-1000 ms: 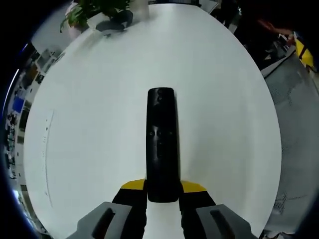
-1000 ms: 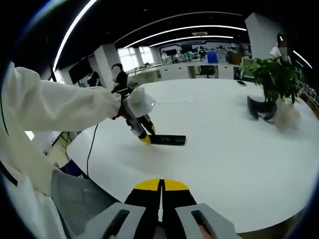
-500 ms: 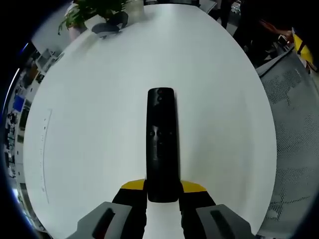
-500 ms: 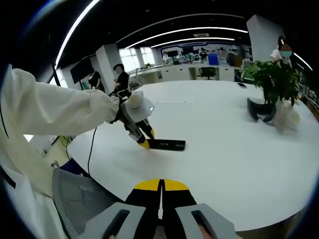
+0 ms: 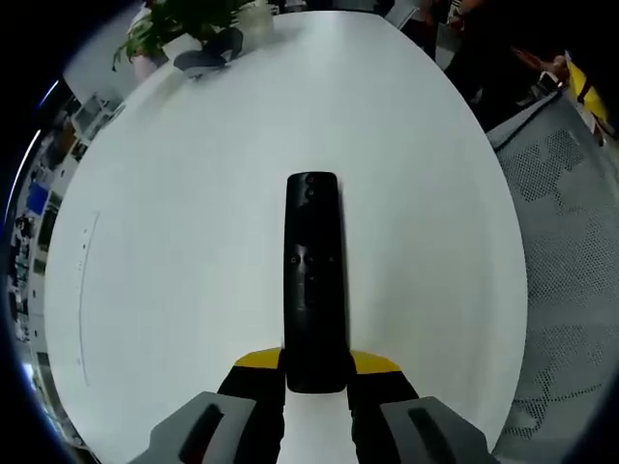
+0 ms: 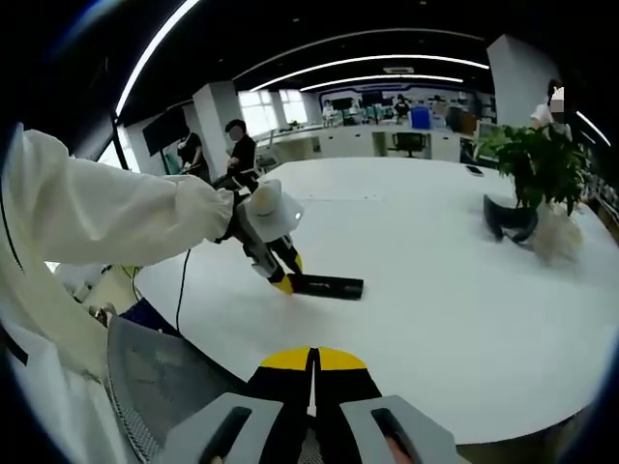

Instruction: Press the specified remote control buttons in sequence, fully releasing each button before pressing the next.

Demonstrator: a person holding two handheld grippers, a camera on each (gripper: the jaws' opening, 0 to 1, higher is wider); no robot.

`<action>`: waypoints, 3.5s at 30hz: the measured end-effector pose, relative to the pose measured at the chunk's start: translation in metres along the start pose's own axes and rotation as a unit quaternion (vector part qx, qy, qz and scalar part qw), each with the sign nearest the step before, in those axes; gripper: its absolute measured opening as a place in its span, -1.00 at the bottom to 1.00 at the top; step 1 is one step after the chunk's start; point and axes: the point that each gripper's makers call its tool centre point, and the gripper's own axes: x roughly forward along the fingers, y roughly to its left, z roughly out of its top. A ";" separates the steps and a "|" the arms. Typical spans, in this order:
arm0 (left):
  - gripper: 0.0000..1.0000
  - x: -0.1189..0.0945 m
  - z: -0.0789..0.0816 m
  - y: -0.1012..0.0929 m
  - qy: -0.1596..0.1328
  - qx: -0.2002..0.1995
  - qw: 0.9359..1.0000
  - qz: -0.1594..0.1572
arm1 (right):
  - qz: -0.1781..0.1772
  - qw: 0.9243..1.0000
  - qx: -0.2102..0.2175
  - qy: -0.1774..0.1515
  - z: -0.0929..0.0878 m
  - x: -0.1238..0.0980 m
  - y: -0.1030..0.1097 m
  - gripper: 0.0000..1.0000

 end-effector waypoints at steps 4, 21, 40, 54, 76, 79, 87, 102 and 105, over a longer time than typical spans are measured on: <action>-0.53 -0.001 -0.001 -0.008 -0.005 0.000 1.000 0.000 | 0.000 1.000 0.000 0.001 -0.003 -0.002 0.005 -1.00; -0.53 -0.003 -0.003 -0.044 -0.001 -0.002 1.000 0.001 | 0.010 1.000 -0.017 -0.008 0.004 -0.004 0.016 -1.00; -0.53 -0.005 -0.006 -0.094 -0.010 -0.006 1.000 0.001 | 0.031 0.999 -0.022 0.016 0.013 0.006 0.015 -1.00; -0.53 -0.006 -0.007 -0.121 -0.016 -0.002 1.000 -0.002 | 0.053 0.994 0.017 0.093 0.012 0.045 0.005 -1.00; -0.53 -0.006 -0.007 -0.135 -0.024 0.002 1.000 -0.007 | 0.044 0.961 0.027 0.273 -0.063 0.108 -0.018 -1.00; -0.53 -0.006 -0.007 -0.135 -0.024 0.000 1.000 -0.007 | 0.046 0.958 0.031 0.280 -0.069 0.114 -0.019 -1.00; -0.53 -0.006 -0.006 -0.135 -0.039 -0.012 0.999 -0.008 | 0.044 0.954 0.038 0.294 -0.075 0.124 -0.021 -1.00; -0.53 -0.006 -0.006 -0.134 -0.033 -0.002 0.999 -0.014 | 0.039 0.948 0.075 0.307 -0.080 0.130 -0.029 -1.00; -0.53 -0.006 -0.006 -0.134 -0.039 -0.004 0.999 -0.015 | 0.039 0.945 0.083 0.315 -0.081 0.131 -0.029 -1.00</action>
